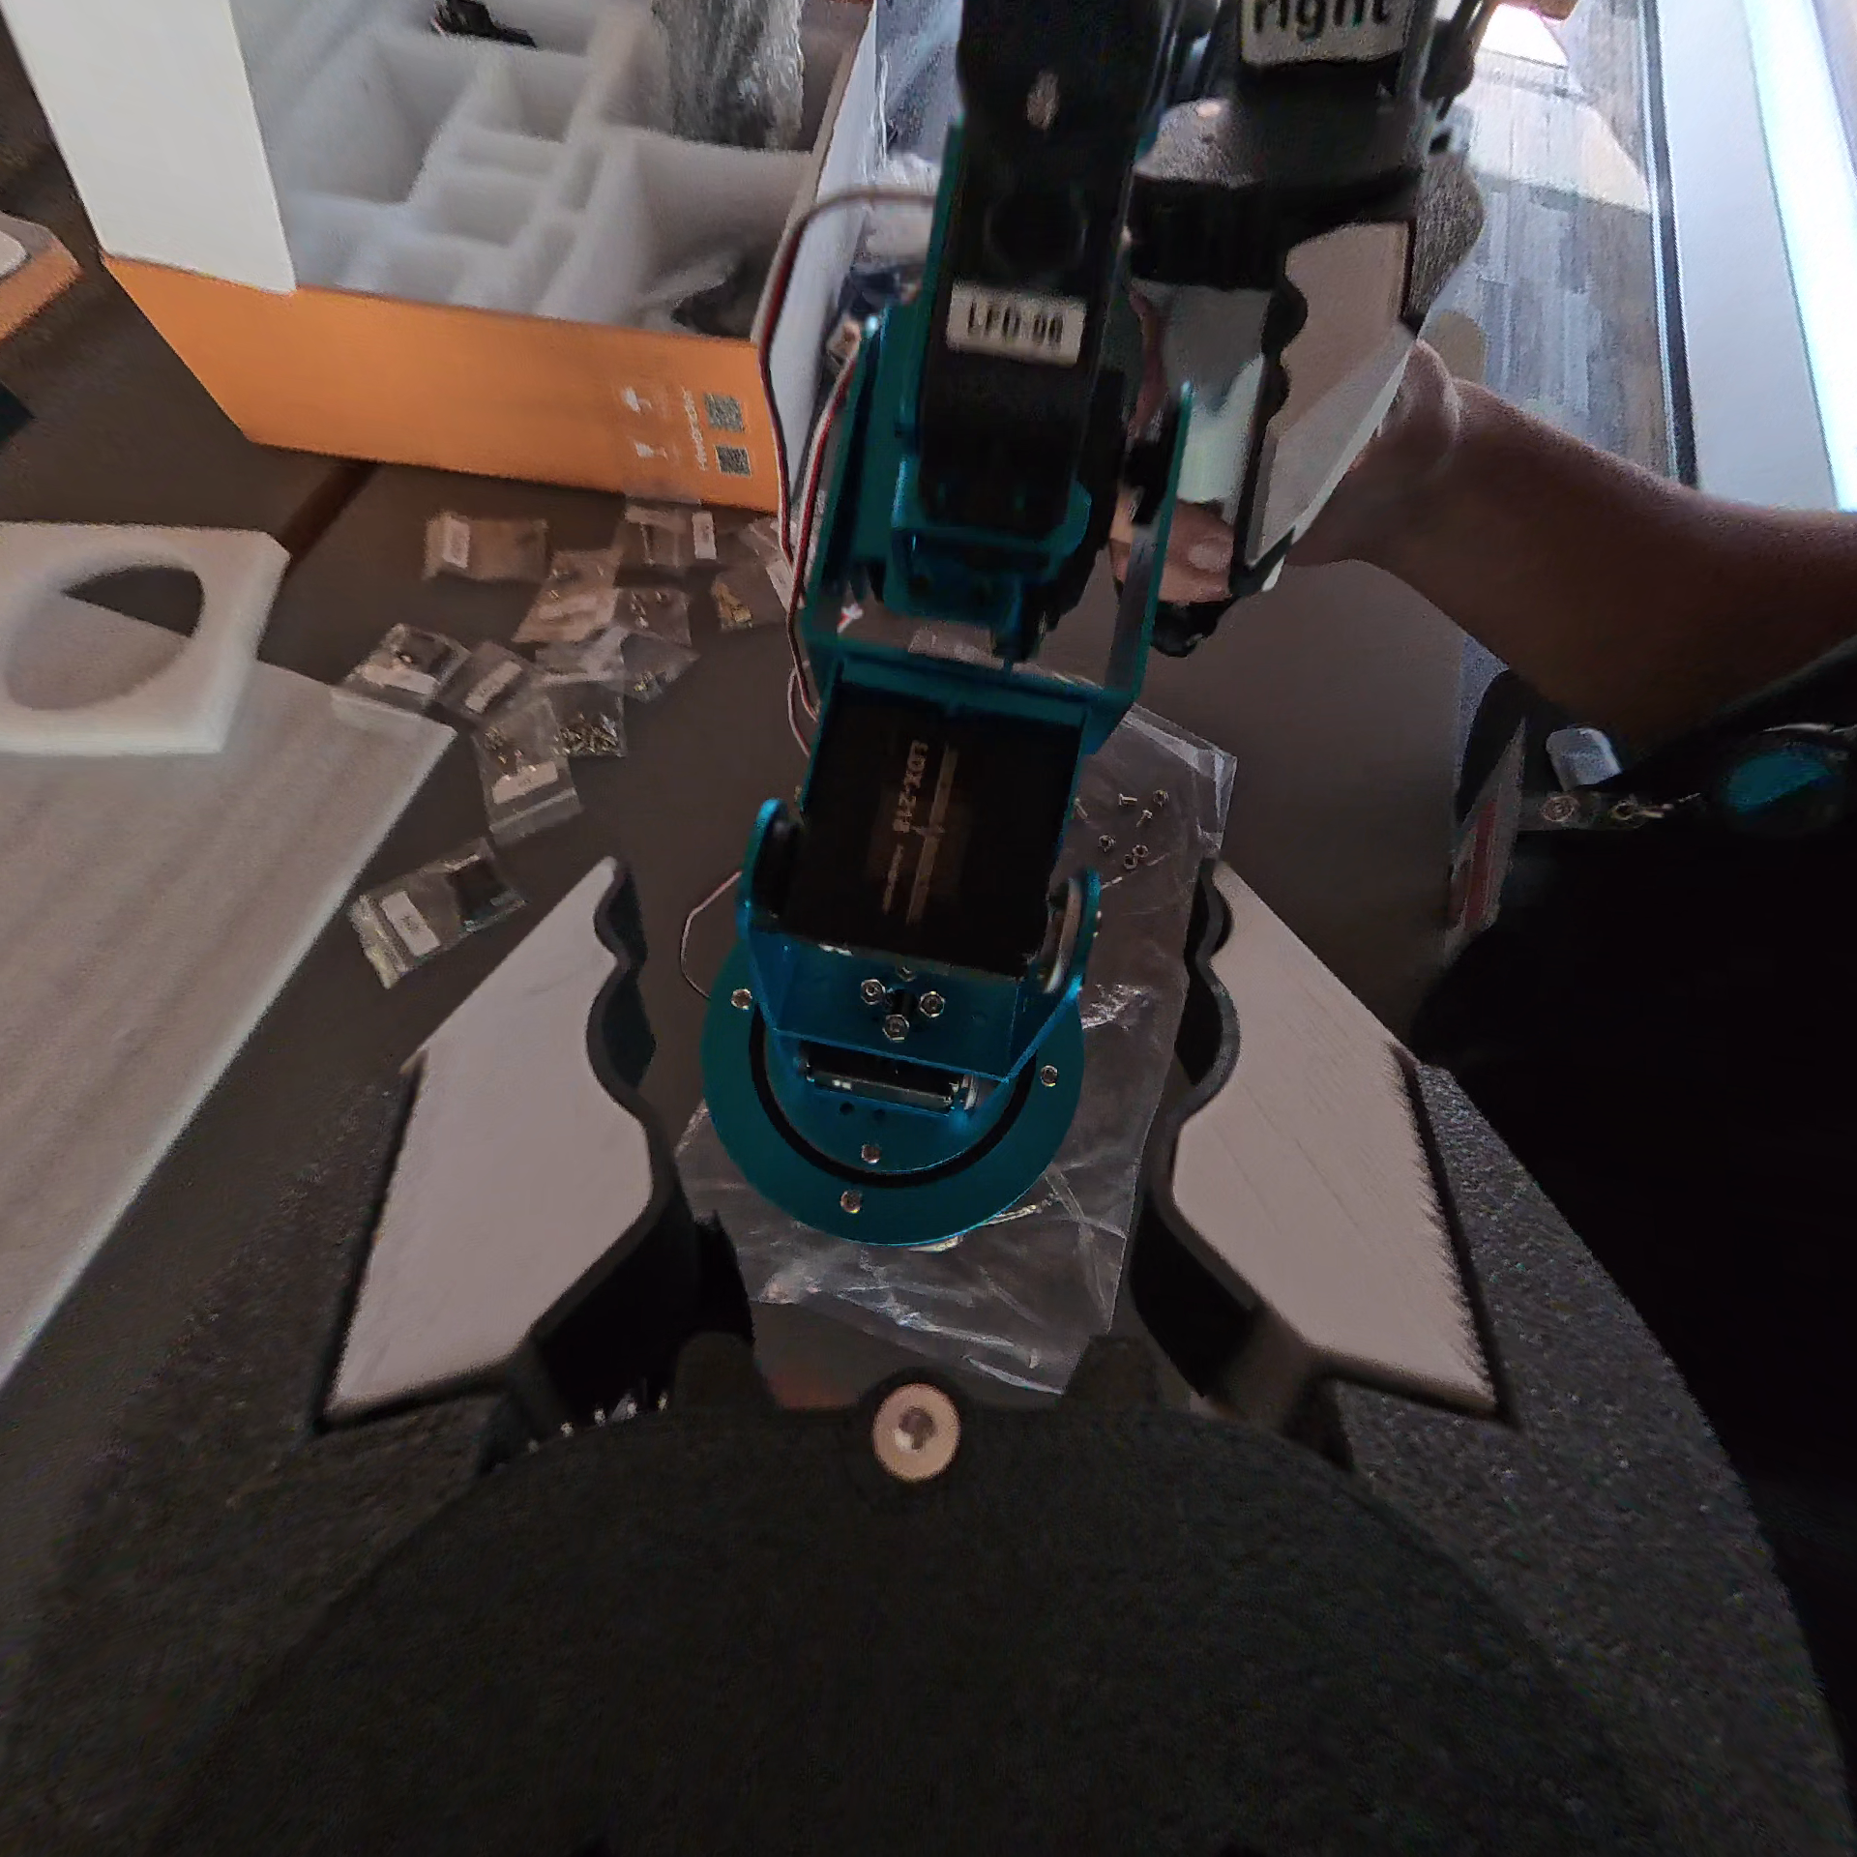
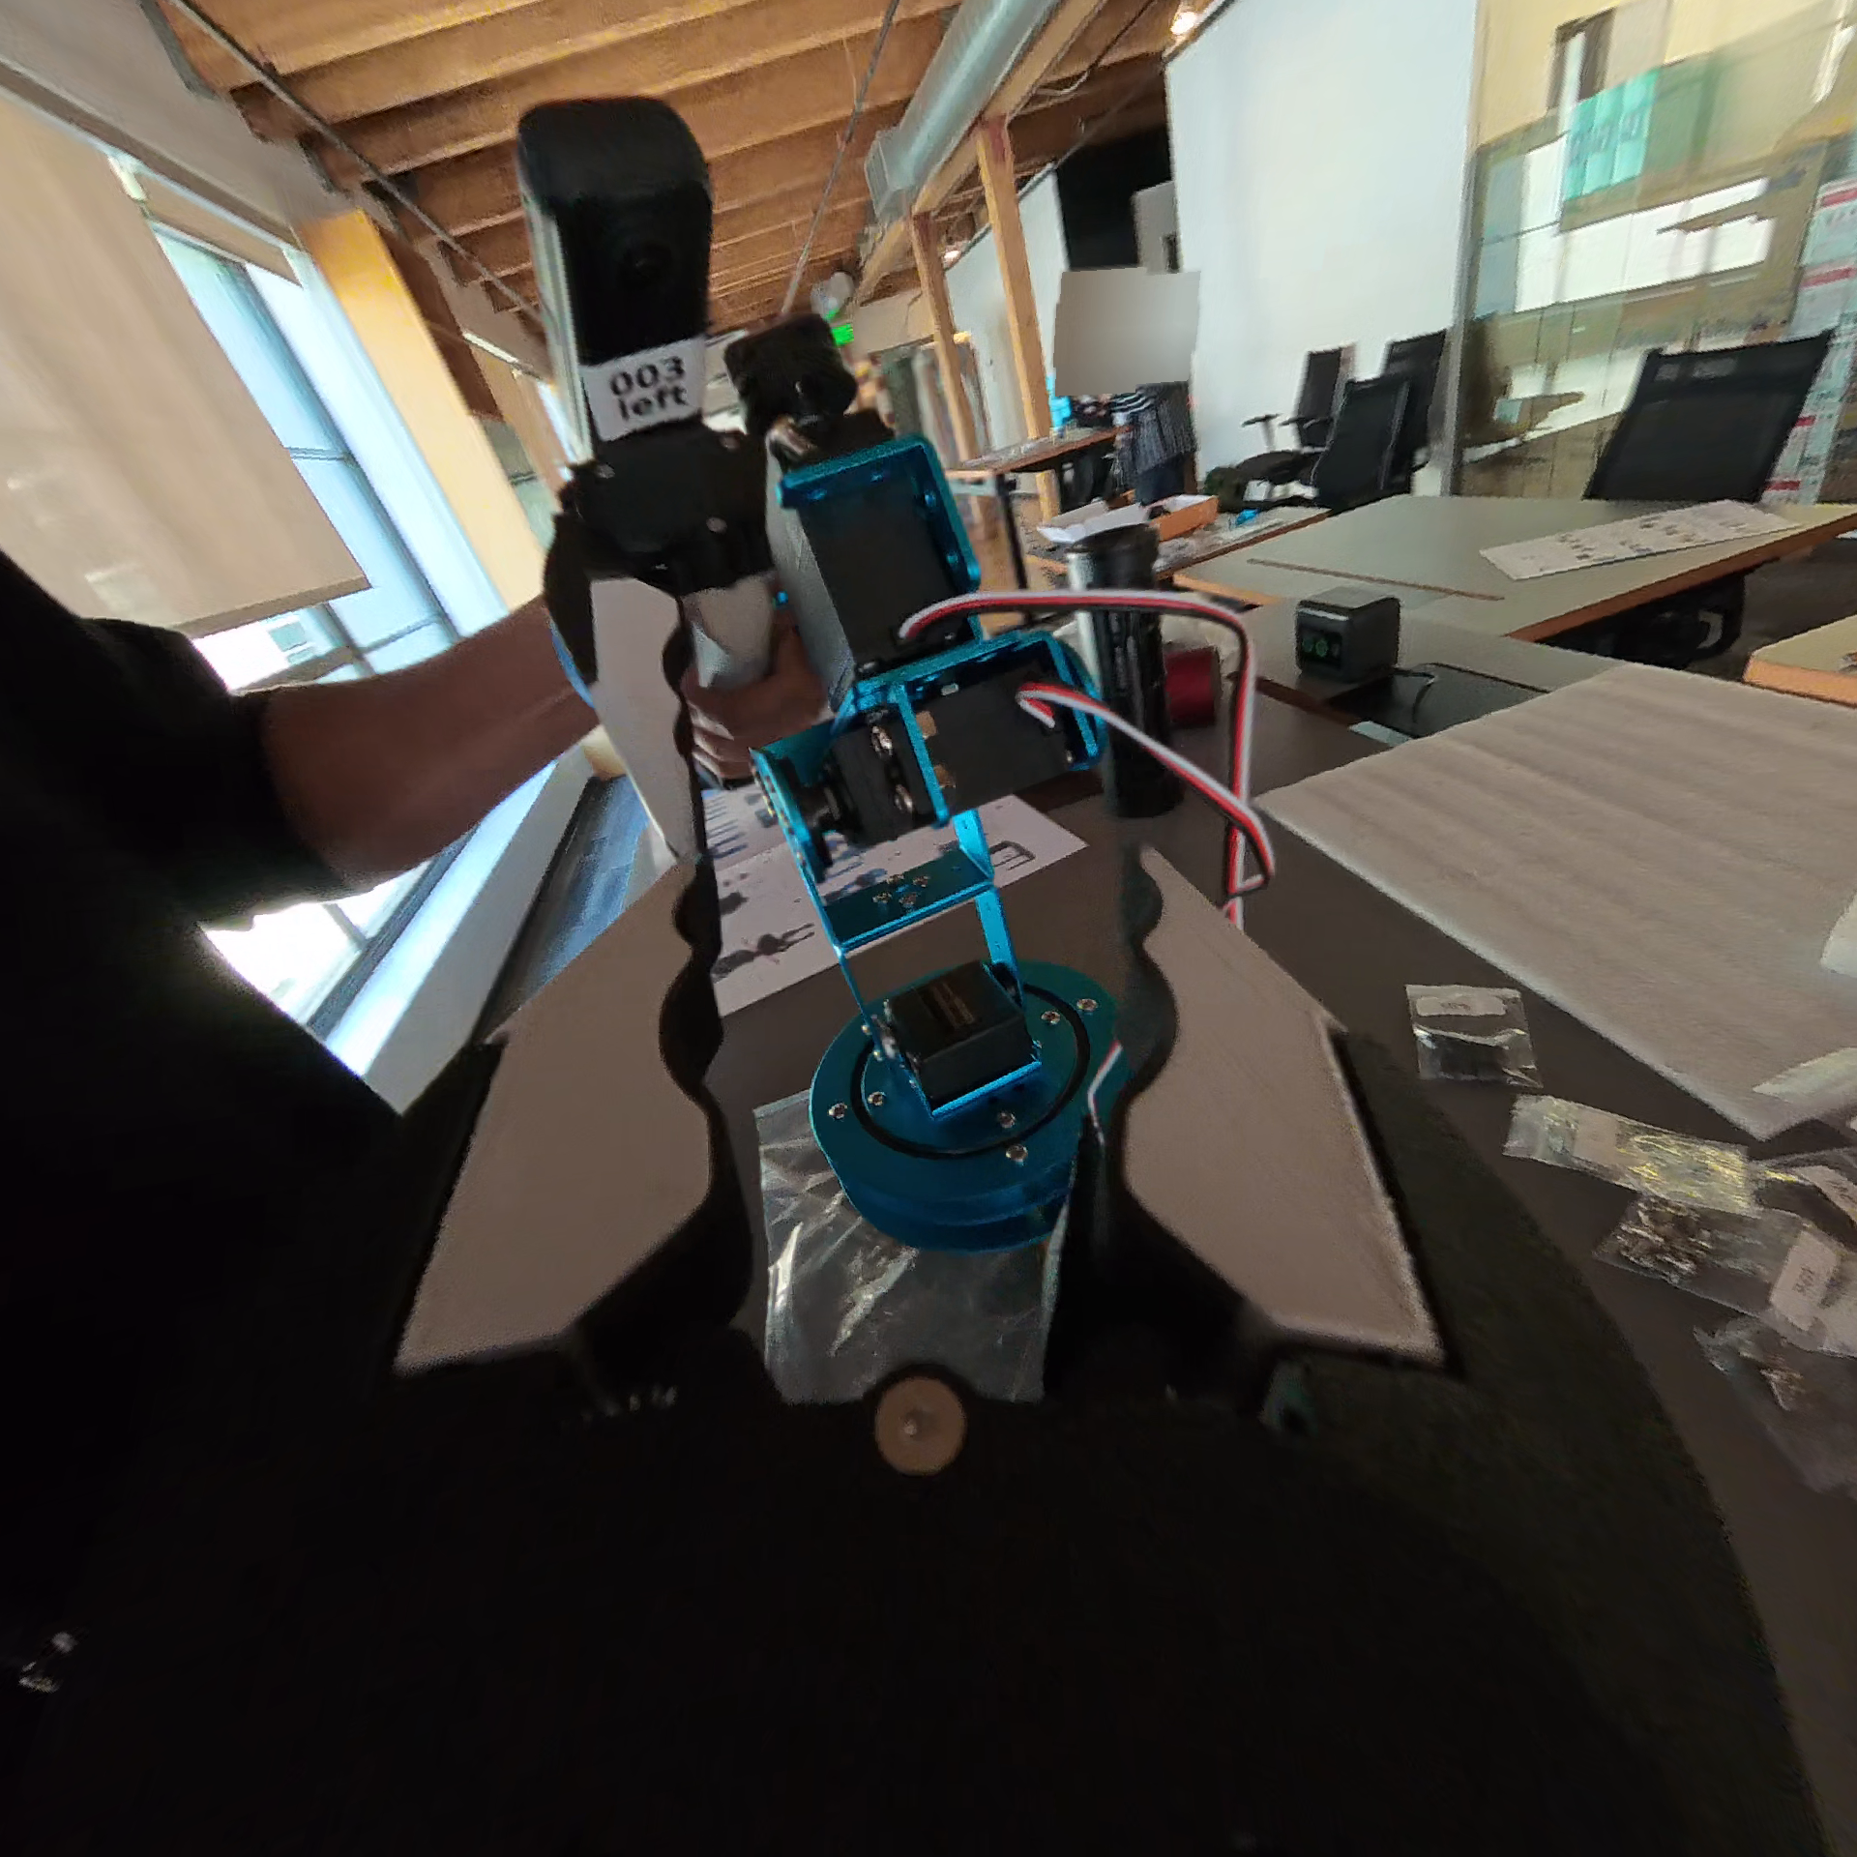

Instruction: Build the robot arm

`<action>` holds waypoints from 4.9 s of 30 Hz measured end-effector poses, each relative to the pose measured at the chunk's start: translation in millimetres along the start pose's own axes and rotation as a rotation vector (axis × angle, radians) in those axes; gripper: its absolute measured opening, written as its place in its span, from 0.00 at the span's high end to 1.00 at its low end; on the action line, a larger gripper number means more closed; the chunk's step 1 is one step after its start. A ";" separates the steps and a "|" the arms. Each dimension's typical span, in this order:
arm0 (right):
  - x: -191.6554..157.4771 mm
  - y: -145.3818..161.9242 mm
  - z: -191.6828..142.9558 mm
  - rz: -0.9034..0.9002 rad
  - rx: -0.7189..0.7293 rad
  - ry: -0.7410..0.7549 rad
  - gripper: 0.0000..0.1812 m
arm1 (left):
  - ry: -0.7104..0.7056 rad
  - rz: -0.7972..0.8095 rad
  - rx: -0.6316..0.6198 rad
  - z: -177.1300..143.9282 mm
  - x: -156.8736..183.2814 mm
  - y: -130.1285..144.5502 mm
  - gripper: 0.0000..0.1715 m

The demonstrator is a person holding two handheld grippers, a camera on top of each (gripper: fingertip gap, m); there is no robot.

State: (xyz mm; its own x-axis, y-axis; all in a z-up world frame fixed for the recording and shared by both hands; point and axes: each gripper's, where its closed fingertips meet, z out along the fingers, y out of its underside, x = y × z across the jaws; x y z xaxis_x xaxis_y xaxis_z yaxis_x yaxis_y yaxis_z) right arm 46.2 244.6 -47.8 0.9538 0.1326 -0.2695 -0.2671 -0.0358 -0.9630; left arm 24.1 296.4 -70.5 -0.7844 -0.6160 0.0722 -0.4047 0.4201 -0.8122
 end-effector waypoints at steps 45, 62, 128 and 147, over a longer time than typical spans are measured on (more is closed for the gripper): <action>1.6 0.6 32.0 0.561 0.322 0.167 0.55 | -0.033 -0.012 0.272 61.8 -4.8 36.4 0.55; 12.1 -14.8 32.2 0.408 0.282 0.437 0.70 | -0.024 0.024 0.191 63.9 -5.5 42.5 0.56; -0.9 -22.7 14.8 0.404 0.180 0.412 0.78 | -0.068 -0.788 -0.099 49.9 16.2 180.5 1.00; -15.5 -20.2 24.4 0.438 0.179 0.359 0.81 | -0.203 -0.227 0.320 -33.2 17.3 48.7 0.29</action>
State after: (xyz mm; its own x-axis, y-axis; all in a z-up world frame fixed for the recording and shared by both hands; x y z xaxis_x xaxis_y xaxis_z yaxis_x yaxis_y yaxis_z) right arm 33.4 267.4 -24.2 0.7278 -0.2016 -0.6555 -0.6356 0.1607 -0.7551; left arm -24.8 328.4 -89.5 -0.5712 -0.8008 0.1801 -0.3653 0.0515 -0.9295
